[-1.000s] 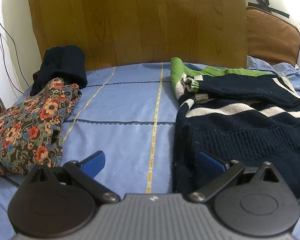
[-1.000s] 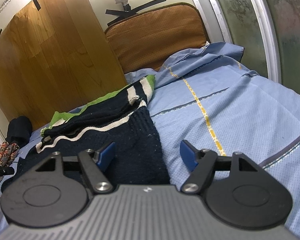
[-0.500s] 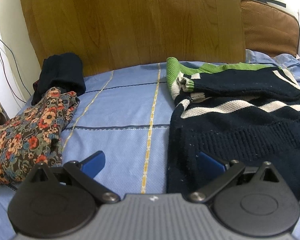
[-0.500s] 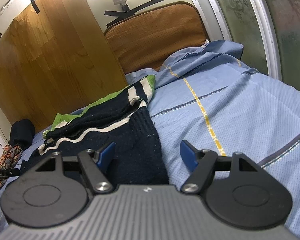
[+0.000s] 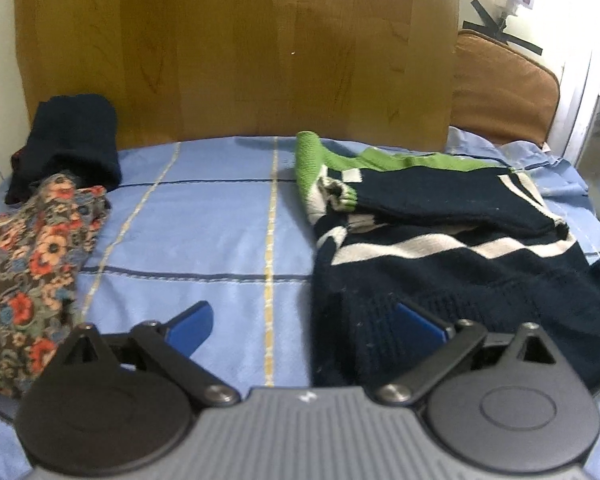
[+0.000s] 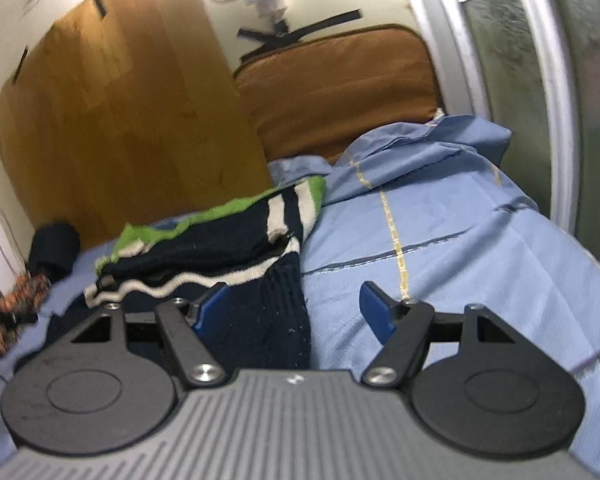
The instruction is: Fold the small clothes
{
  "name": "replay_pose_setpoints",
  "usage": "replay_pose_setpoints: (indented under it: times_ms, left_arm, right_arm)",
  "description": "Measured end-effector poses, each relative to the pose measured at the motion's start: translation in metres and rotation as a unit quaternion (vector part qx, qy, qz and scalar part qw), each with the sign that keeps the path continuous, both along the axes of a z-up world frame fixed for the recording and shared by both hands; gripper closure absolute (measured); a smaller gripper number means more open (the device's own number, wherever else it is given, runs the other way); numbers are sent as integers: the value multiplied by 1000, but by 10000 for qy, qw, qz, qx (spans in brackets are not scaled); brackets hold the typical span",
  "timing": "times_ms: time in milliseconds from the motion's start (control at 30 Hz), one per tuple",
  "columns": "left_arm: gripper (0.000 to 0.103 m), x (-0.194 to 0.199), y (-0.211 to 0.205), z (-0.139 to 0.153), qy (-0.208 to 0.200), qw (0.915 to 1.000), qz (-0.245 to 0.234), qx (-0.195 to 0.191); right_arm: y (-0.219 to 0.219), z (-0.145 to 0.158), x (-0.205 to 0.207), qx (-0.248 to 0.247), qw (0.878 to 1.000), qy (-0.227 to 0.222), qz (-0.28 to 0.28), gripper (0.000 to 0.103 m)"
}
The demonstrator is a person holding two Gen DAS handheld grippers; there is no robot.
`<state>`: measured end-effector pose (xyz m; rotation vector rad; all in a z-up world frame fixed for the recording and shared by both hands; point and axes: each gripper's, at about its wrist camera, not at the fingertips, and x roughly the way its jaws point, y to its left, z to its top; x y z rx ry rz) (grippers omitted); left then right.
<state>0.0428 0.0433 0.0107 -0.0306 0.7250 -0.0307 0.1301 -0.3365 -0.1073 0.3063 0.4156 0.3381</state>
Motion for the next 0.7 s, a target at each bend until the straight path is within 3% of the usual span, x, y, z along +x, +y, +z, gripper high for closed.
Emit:
replay_pose_setpoints:
  times_ms: [67,133,200,267,300,433,567,700]
  left_arm:
    - [23,6,-5,-4,52,9999,-95,18]
    - [58,13,-10,-12,225,9996,-144,12]
    - [68,18,-14,-19,367,9991,-210,-98]
    - [76,20,-16,-25,338,9992,-186,-70]
    - [85,19,-17,-26,262,9995,-191,-38]
    - [90,3,-15,-15,-104,9998,-171,-32]
    - [93,-13,-6,3,-575,9982,-84,-171]
    - [93,-5,5,16,-804,9964,147,-248]
  right_arm:
    - [8,-1,7,-243,9996,71,96,35]
    - [14,-3,12,-462,9987,109,185,43]
    - [19,-5,16,-580,9979,149,256,56]
    - [23,-7,20,-706,9967,180,355,81]
    - [26,-8,21,-794,9960,173,372,86]
    - [30,1,9,-942,9949,-279,243,90]
    - [22,17,-2,-532,9942,-902,238,90]
    - [28,25,12,-488,9933,-1050,25,90]
